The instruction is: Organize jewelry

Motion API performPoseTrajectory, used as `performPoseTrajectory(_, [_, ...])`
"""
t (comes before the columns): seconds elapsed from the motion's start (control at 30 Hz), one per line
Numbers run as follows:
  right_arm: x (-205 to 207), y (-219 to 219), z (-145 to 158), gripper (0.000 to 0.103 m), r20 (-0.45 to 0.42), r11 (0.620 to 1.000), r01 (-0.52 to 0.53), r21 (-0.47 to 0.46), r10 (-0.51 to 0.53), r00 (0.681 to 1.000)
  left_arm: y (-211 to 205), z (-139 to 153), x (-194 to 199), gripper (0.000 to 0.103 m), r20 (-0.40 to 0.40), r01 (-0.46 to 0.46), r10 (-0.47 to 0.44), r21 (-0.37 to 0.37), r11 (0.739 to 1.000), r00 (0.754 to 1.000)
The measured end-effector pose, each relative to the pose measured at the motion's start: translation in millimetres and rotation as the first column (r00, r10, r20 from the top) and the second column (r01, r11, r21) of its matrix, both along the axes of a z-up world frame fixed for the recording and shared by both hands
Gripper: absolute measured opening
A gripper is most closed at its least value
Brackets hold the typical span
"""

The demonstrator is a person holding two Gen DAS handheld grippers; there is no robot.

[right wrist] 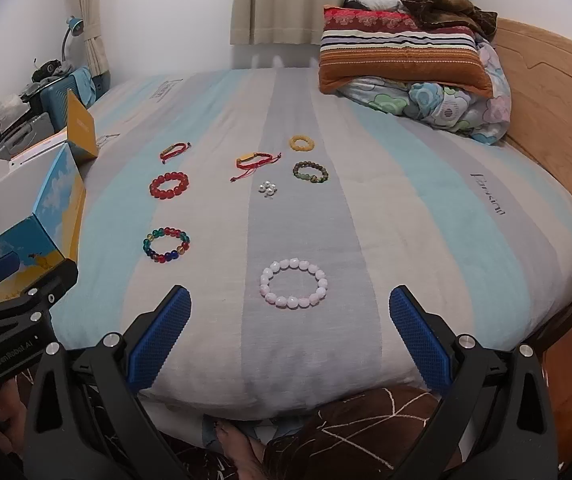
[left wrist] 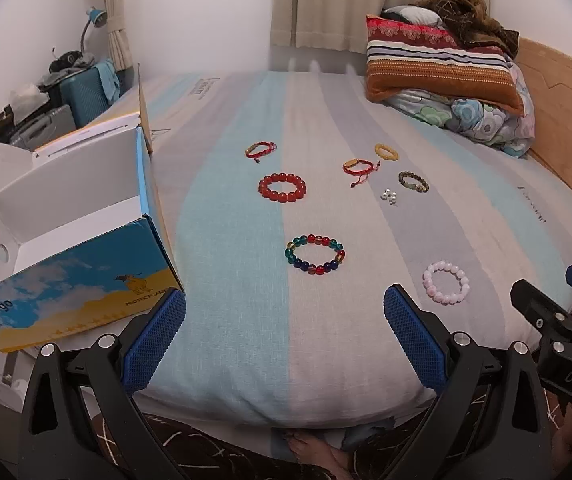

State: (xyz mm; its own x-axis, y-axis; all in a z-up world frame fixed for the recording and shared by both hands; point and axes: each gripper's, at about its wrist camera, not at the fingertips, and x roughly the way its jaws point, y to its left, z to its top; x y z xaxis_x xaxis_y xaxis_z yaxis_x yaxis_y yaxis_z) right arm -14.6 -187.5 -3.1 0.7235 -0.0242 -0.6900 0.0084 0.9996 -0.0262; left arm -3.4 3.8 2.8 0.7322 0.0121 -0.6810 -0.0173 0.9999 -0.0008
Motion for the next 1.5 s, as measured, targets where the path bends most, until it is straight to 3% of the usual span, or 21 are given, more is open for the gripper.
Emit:
performPoseTrajectory(0.33, [1, 1, 0, 0.096, 0.000, 1.000, -0.005, -0.002, 0.005, 1.000, 5, 0, 2, 0.097, -0.006, -0.007, 0.006, -0.031, 0.999, 1.000])
performPoseTrajectory(1.5, [-6, 1, 15, 0.096, 0.029, 1.000, -0.010, -0.004, 0.011, 1.000, 13, 11, -6, 0.097, 0.005, -0.040, 0.040, -0.021, 0.999, 0.999])
